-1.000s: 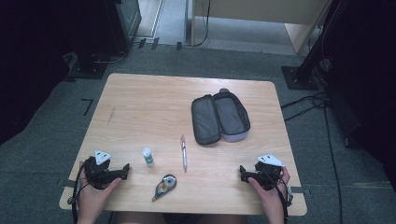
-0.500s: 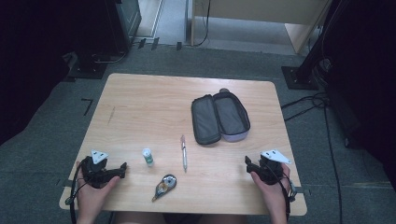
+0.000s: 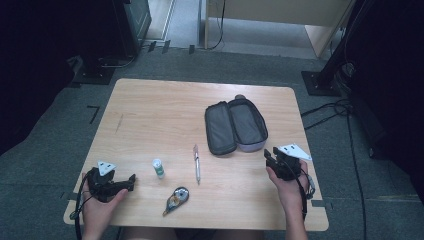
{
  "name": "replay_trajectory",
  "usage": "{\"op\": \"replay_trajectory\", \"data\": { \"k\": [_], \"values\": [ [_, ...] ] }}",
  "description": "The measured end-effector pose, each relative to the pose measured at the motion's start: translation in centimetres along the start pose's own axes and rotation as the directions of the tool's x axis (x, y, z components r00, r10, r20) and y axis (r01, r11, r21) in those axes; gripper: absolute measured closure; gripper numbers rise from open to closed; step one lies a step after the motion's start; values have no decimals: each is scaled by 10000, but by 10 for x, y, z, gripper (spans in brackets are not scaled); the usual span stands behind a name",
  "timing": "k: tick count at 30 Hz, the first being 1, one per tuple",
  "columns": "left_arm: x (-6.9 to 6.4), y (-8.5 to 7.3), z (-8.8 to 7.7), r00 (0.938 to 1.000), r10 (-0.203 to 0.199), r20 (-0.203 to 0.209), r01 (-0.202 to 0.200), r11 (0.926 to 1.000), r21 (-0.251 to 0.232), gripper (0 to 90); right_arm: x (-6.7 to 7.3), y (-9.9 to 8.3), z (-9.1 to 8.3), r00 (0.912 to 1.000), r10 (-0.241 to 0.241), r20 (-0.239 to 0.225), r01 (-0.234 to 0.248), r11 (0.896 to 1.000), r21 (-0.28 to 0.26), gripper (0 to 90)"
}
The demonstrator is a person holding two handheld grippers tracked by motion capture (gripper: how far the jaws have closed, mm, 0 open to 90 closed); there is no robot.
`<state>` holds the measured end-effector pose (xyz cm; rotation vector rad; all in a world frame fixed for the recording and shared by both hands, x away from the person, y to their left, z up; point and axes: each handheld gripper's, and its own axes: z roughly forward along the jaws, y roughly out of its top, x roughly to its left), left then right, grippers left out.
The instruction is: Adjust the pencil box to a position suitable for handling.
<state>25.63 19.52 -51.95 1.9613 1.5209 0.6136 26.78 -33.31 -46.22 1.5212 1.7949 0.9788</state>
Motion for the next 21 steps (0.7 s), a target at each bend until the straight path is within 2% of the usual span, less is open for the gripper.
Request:
{"op": "replay_trajectory", "data": {
  "k": [4,7,9,15,18,21],
  "values": [
    [0,0,0,10000,14,2,-14,10000,-2,0,2,6,14,9999,-120,124,117,9998,186,625],
    [0,0,0,10000,13,3,-13,10000,-1,0,2,11,22,9999,-105,-59,106,9999,108,623],
    [0,0,0,10000,0,0,0,10000,-1,0,1,15,26,9997,-6,-259,10,9999,145,606],
    [0,0,0,10000,10,25,-10,10000,2,0,0,27,37,9996,13,-284,-5,9996,268,535],
    [0,0,0,10000,11,18,-11,10000,4,0,-3,35,40,9994,221,-254,-213,9993,301,480],
    [0,0,0,10000,20,16,-20,10000,11,0,-6,40,43,9986,502,-187,-500,9987,94,510]
  ]
}}
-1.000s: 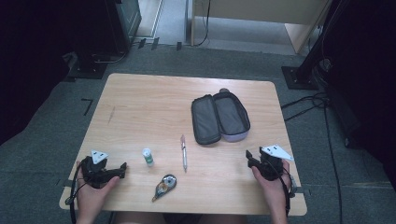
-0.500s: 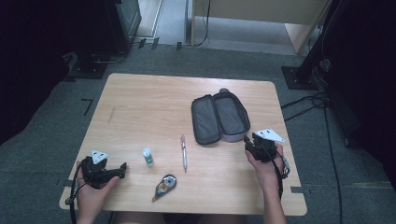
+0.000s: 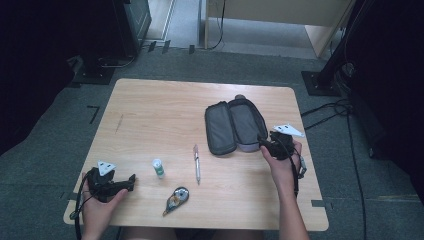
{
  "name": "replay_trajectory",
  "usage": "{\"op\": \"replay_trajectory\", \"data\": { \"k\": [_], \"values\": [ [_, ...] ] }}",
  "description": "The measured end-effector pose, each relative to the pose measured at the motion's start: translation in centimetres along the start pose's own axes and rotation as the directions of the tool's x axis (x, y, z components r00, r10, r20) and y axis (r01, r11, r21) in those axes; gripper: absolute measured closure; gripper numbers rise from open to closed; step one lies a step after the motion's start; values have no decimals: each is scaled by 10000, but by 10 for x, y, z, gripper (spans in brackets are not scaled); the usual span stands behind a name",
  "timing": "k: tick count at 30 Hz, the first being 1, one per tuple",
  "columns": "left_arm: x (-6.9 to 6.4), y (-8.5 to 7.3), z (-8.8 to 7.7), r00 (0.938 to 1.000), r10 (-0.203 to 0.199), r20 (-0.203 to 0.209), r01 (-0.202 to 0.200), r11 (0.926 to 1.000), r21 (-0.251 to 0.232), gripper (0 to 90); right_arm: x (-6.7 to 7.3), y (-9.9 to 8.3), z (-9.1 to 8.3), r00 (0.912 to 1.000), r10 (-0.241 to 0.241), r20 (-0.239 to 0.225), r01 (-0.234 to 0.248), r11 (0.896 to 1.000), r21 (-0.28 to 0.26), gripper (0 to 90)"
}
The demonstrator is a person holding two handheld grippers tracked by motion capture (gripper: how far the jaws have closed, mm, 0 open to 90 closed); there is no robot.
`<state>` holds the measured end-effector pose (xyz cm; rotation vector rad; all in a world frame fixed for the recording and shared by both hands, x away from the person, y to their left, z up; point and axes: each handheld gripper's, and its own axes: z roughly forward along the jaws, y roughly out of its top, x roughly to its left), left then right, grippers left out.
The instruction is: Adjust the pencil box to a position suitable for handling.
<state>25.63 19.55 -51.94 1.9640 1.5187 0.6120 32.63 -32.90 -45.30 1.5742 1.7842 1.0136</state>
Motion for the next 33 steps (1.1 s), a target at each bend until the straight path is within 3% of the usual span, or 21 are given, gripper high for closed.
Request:
{"op": "replay_trajectory", "data": {
  "k": [5,8,11,15,20,24,33],
  "values": [
    [0,0,0,10000,-4,0,4,10000,-5,0,-4,2,11,9981,-517,329,513,9986,112,560],
    [0,0,0,10000,5,0,-5,10000,-6,0,-5,3,15,9974,-565,452,557,9982,206,594],
    [0,0,0,10000,16,3,-16,10000,-4,0,-9,5,20,9977,-487,468,476,9986,225,612],
    [0,0,0,10000,-1,-3,1,10000,-14,0,-15,8,30,9987,-247,439,227,9986,467,548],
    [0,0,0,10000,15,1,-15,10000,-11,0,-20,11,38,9969,-201,764,157,9982,575,548],
    [0,0,0,10000,13,-2,-13,10000,-14,0,-23,7,49,9961,157,868,-230,9962,843,527],
    [0,0,0,10000,22,-11,-22,10000,-7,0,-22,3,67,9940,412,1009,-546,9896,1335,471]
  ]
}}
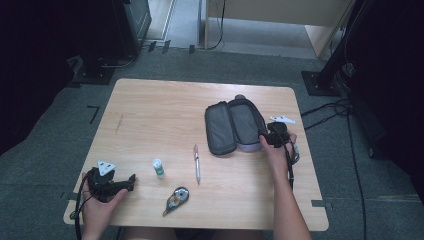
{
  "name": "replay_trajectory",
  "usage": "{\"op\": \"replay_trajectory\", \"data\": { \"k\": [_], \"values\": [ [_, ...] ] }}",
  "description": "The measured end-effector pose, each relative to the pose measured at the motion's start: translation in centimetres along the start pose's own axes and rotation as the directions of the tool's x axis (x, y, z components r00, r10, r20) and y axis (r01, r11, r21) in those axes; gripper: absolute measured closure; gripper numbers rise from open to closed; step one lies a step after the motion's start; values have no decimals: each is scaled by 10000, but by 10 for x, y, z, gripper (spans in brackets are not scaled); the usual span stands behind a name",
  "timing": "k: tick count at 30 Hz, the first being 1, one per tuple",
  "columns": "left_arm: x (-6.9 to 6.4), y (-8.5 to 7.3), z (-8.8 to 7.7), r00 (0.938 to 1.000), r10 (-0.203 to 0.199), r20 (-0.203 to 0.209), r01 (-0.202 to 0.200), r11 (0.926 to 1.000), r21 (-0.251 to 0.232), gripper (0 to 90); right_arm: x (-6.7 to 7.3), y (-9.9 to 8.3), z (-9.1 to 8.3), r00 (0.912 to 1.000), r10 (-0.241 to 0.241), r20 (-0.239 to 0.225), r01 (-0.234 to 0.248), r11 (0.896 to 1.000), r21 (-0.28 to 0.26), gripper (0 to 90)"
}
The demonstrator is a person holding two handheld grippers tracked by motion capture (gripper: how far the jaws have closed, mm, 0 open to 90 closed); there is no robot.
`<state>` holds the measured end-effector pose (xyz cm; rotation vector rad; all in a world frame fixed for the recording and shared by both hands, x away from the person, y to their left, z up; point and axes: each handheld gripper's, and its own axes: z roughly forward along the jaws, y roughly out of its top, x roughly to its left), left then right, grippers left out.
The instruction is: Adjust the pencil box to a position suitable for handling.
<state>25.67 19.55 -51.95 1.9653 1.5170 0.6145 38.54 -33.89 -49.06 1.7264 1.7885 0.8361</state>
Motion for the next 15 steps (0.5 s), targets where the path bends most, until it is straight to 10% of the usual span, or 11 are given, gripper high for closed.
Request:
{"op": "replay_trajectory", "data": {
  "k": [8,15],
  "values": [
    [0,0,0,10000,2,-1,-2,10000,-5,0,-3,-2,11,9990,439,118,-442,9987,264,445],
    [0,0,0,10000,-8,2,8,10000,-3,0,3,-5,16,9994,290,-180,-278,9976,629,643]
  ]
}}
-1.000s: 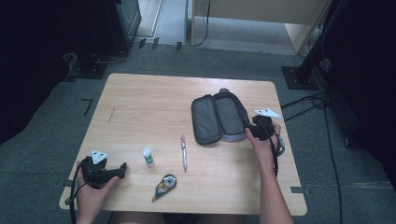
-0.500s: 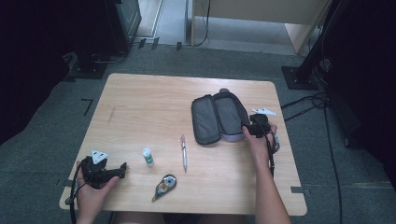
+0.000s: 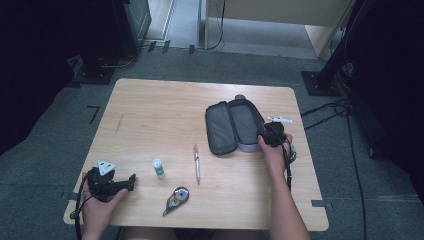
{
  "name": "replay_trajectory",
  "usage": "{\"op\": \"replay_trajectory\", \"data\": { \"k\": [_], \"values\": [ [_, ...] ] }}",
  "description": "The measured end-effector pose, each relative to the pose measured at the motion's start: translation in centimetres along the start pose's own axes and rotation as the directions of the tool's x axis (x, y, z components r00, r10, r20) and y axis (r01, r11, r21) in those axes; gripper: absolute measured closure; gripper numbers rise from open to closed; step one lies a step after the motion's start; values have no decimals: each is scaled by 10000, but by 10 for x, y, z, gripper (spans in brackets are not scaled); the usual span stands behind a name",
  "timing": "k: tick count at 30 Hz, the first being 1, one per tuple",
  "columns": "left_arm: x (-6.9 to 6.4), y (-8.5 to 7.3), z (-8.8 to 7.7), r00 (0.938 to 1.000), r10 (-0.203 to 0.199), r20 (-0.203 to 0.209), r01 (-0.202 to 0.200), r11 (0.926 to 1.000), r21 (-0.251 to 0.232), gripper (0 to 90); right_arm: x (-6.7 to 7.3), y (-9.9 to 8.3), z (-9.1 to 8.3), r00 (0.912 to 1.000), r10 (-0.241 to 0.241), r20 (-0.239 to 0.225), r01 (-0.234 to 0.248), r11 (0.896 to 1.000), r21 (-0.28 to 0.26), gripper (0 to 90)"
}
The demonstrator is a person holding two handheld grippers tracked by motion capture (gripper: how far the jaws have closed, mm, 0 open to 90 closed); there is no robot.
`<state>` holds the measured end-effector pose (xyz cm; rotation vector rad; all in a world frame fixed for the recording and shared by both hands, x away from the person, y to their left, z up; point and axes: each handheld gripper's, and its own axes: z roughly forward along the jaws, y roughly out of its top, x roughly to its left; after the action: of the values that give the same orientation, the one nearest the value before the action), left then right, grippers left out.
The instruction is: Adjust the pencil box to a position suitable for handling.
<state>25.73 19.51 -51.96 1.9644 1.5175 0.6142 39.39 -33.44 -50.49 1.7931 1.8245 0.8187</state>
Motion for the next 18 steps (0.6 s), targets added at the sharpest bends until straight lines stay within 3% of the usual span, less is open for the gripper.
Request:
{"op": "replay_trajectory", "data": {
  "k": [2,5,9,12,18],
  "values": [
    [0,0,0,10000,3,0,-3,10000,1,0,4,-2,0,9996,-122,264,124,9999,-61,726],
    [0,0,0,10000,6,0,-6,10000,2,0,8,-8,-3,9980,460,440,-460,9989,-19,870],
    [0,0,0,10000,3,0,-3,10000,1,0,11,-9,-5,9968,469,642,-459,9988,-174,888],
    [0,0,0,10000,5,0,-5,10000,0,0,9,-9,-10,9891,1424,362,-1409,9892,-407,892],
    [0,0,0,10000,-5,3,5,10000,1,0,21,-5,-22,9693,2449,-218,-2458,9671,-662,895]
  ]
}}
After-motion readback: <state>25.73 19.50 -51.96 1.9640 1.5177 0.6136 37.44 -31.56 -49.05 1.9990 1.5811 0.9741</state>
